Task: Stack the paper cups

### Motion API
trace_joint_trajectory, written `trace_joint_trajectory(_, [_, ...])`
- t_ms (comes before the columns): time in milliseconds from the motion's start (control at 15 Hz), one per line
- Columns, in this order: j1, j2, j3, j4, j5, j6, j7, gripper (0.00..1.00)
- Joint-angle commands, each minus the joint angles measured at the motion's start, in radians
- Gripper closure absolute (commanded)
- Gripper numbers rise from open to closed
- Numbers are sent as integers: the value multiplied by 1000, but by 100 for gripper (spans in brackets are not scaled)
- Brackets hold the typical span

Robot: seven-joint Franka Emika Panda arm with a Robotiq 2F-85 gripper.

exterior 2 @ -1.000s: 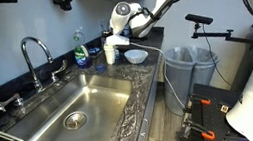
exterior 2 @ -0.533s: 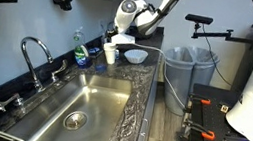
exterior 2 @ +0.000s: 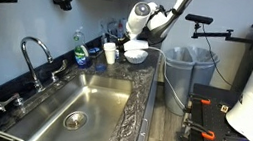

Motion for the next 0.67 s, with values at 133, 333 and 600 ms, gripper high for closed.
trace_joint_trajectory(133, [-5,-64,-1,-104,-21,23,9,0])
trace_joint_trajectory(333, [-1,-26,0,-77,-6,4,0,0])
trace_joint_trajectory(600, [-1,-19,0,-78,-6,4,0,0])
